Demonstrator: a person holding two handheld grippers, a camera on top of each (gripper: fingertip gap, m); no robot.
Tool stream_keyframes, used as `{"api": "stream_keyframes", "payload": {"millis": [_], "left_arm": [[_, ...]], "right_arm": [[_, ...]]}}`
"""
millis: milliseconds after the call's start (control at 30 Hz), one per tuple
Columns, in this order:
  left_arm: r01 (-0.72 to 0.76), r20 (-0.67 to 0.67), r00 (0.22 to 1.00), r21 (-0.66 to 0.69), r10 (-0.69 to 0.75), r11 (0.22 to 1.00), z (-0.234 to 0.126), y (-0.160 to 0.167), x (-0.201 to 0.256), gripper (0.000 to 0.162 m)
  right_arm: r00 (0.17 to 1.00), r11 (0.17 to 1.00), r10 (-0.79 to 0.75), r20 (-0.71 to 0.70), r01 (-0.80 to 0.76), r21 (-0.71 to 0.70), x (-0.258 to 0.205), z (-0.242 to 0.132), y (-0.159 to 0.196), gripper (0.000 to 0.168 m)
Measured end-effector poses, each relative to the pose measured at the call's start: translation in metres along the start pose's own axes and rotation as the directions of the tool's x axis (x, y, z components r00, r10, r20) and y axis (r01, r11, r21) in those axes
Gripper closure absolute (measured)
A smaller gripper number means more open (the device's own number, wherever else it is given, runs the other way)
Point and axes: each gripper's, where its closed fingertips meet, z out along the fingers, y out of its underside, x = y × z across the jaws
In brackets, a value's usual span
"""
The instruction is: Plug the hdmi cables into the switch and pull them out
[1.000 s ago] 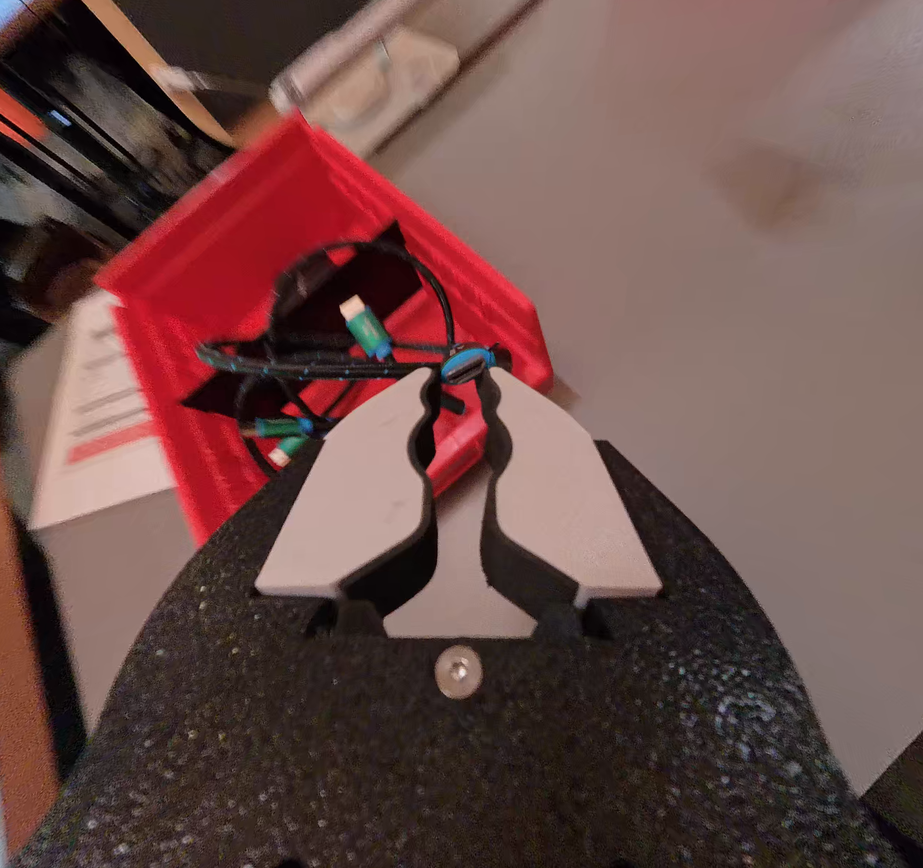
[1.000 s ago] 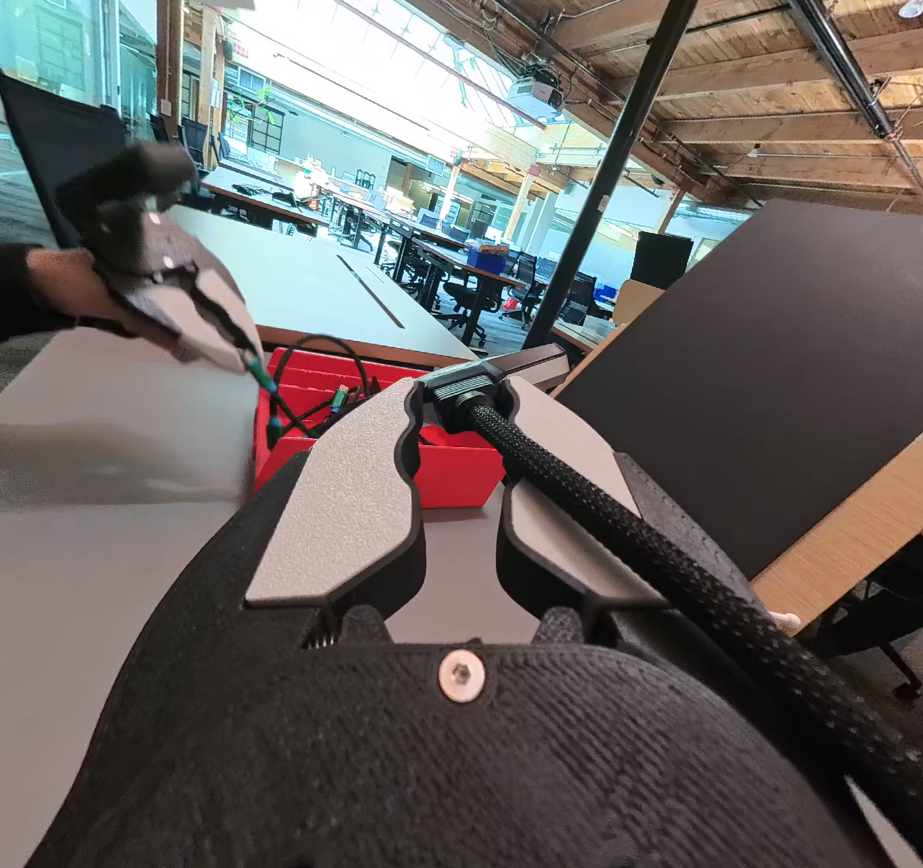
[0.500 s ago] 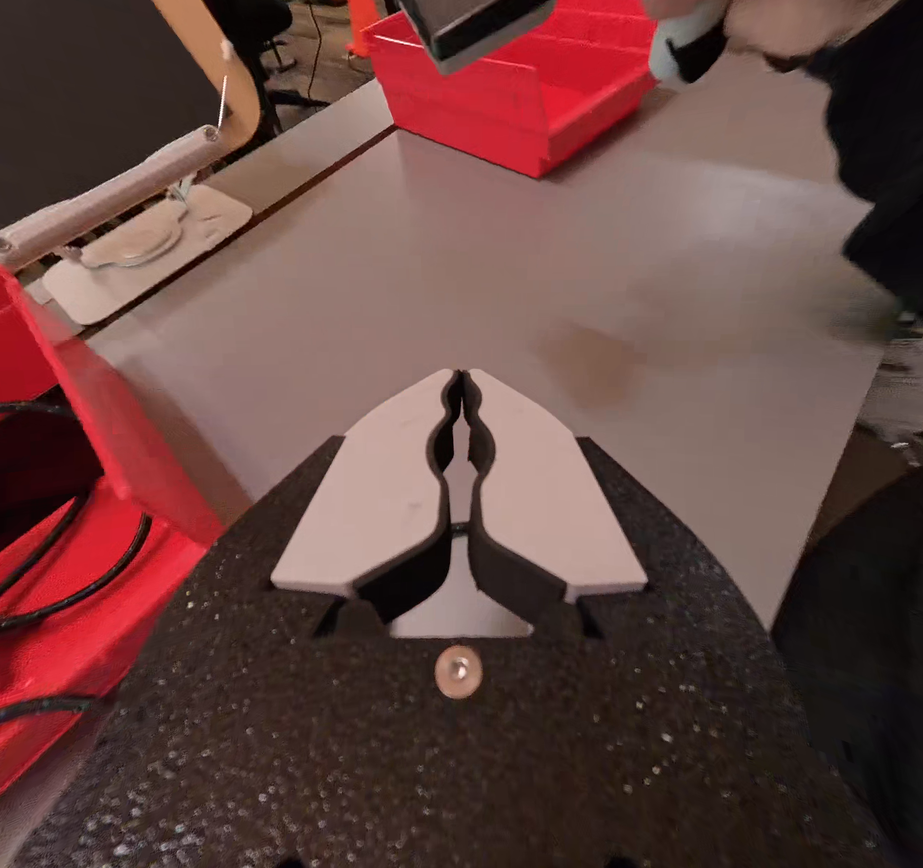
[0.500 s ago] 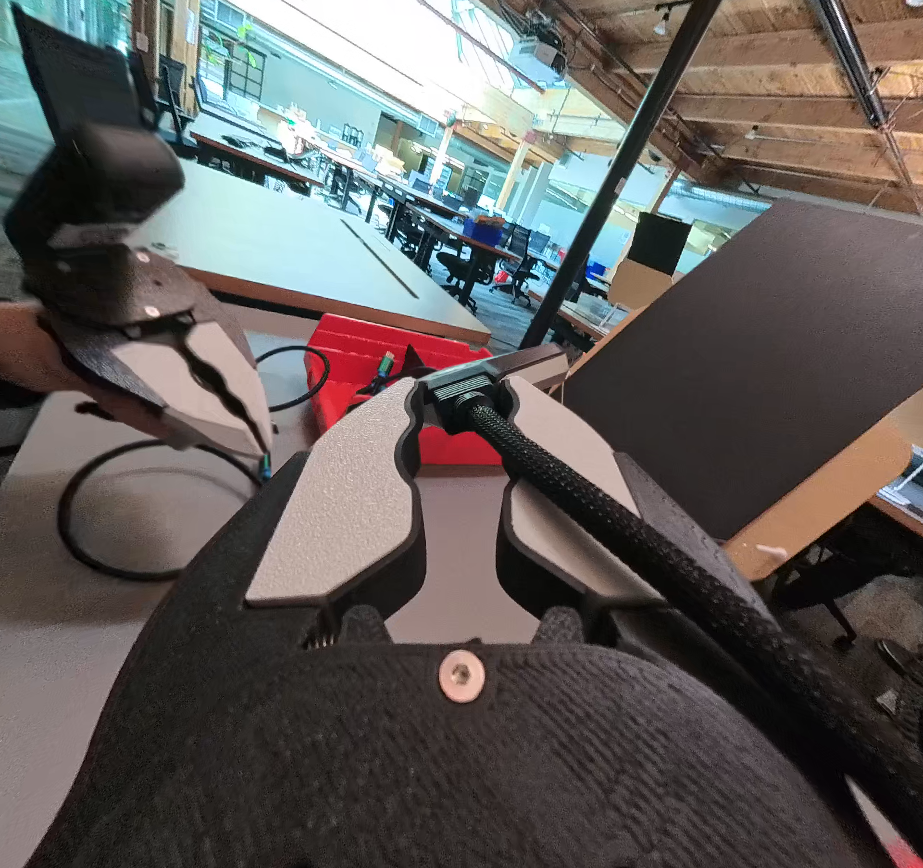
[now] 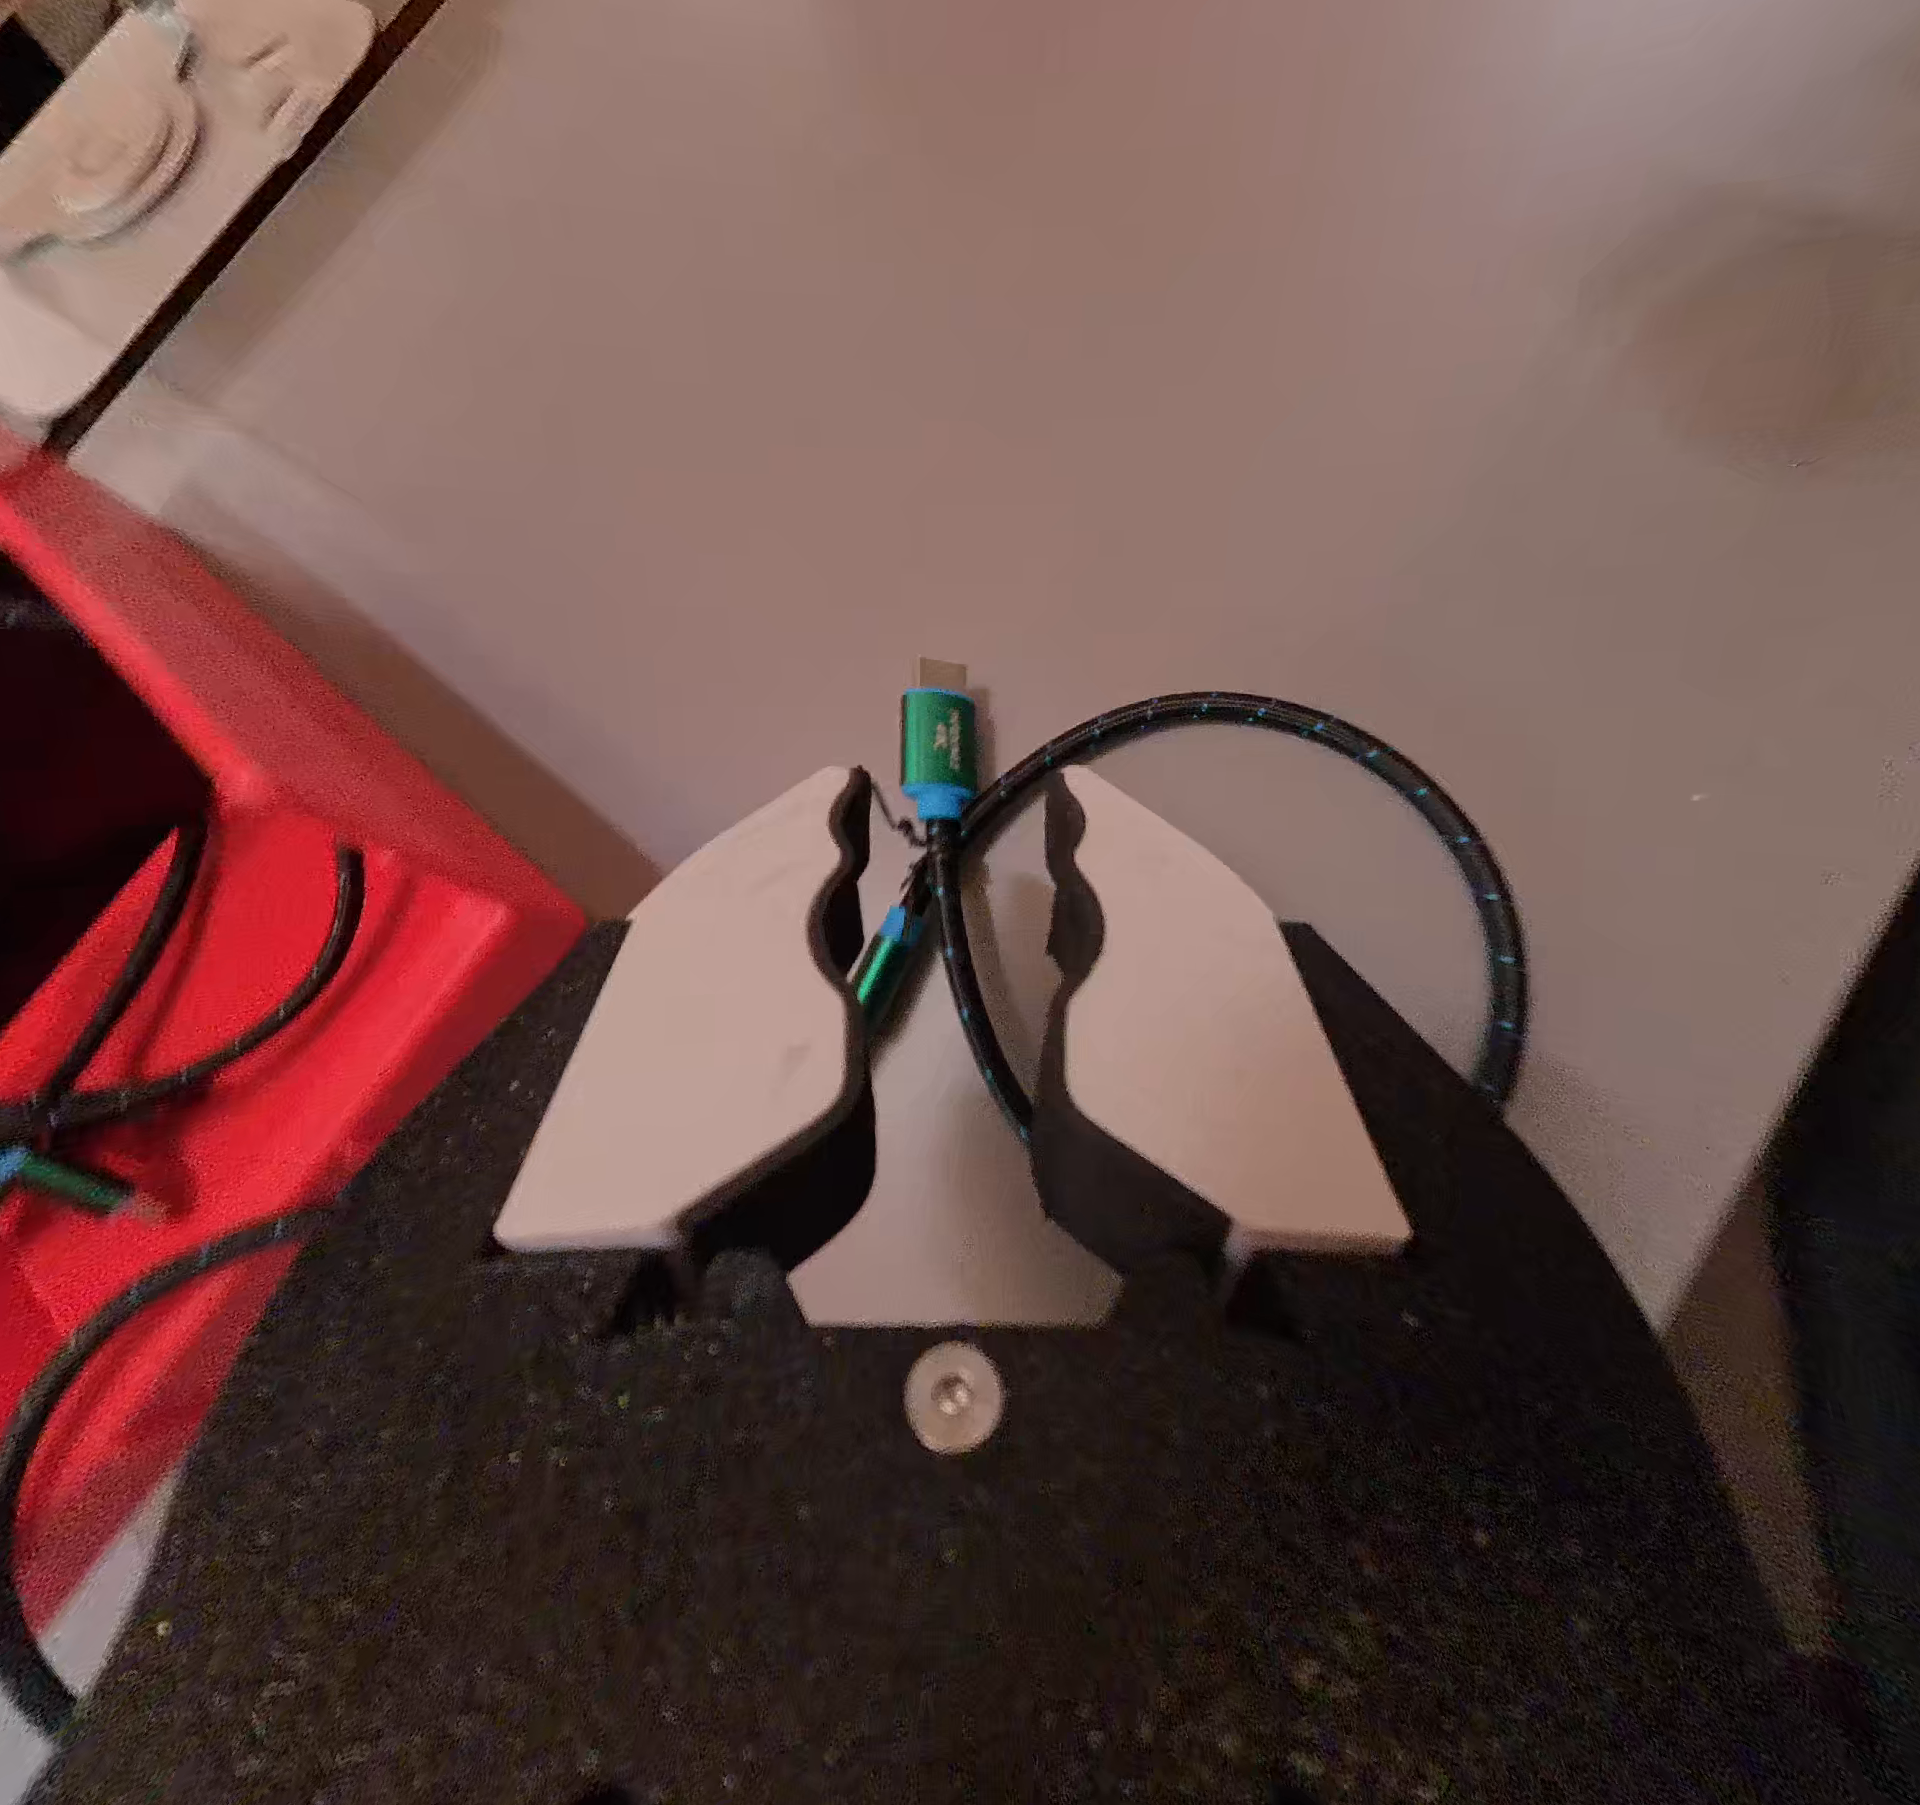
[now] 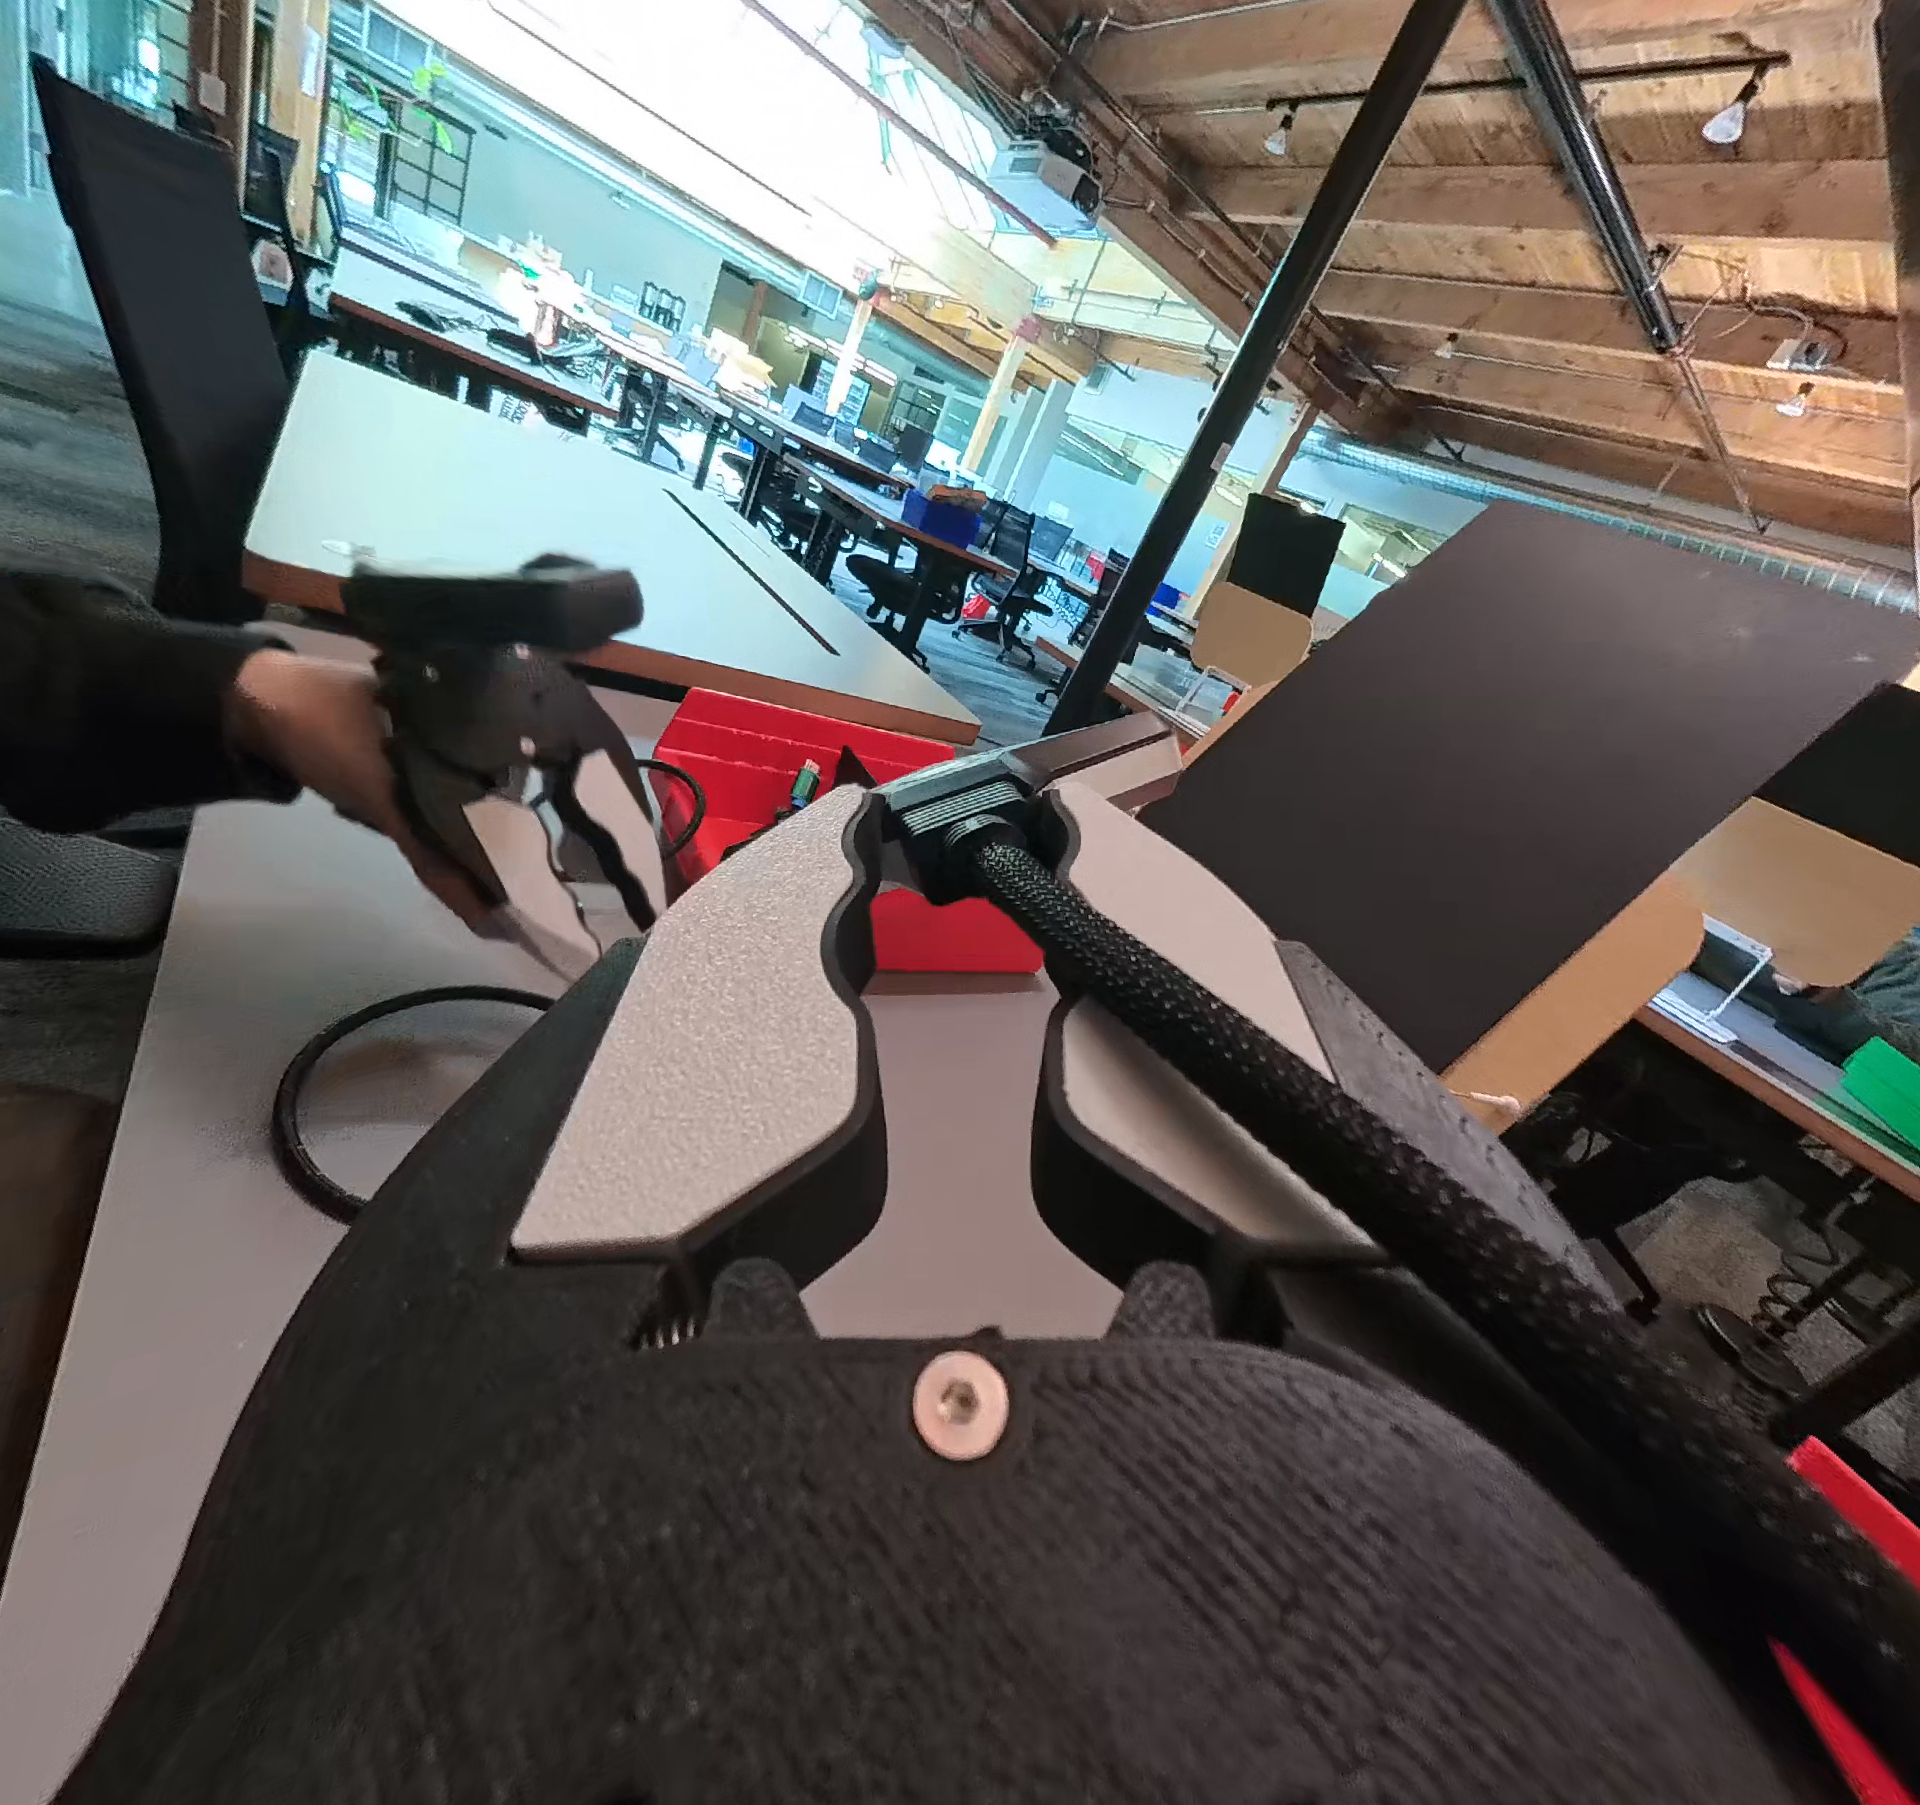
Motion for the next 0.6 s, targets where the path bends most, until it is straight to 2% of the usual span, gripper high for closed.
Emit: {"api": "stream_keyframes", "payload": {"millis": [33, 133, 233, 300, 467, 600], "left_arm": [[-0.060, 0.006, 0.998, -0.009, 0.061, 0.998, 0.010, 0.001, 0.003, 0.131], [-0.191, 0.053, 0.980, -0.054, 0.193, 0.980, 0.038, 0.009, -0.004, 0.133], [-0.143, 0.015, 0.990, -0.031, 0.143, 0.989, 0.055, 0.011, -0.008, 0.135], [-0.148, -0.002, 0.989, -0.063, 0.148, 0.987, 0.061, 0.018, -0.009, 0.136], [-0.227, 0.096, 0.966, -0.118, 0.239, 0.967, 0.057, 0.023, -0.021, 0.125], [-0.242, 0.069, 0.965, -0.128, 0.252, 0.962, 0.053, 0.026, -0.016, 0.134]], "right_arm": [[1.000, 1.000, 0.002, 0.008, -0.003, 0.005, 0.000, 0.001, 0.000, 0.138], [0.998, 0.999, 0.018, 0.053, -0.020, 0.038, -0.001, 0.007, 0.004, 0.138], [0.994, 0.996, 0.053, 0.091, -0.059, 0.060, 0.003, 0.012, 0.017, 0.139], [0.993, 0.996, 0.073, 0.094, -0.078, 0.045, 0.009, 0.017, 0.028, 0.138], [0.990, 0.996, 0.086, 0.116, -0.089, 0.024, 0.019, 0.032, 0.045, 0.139], [0.985, 0.995, 0.101, 0.140, -0.104, 0.010, 0.027, 0.045, 0.059, 0.139]]}}
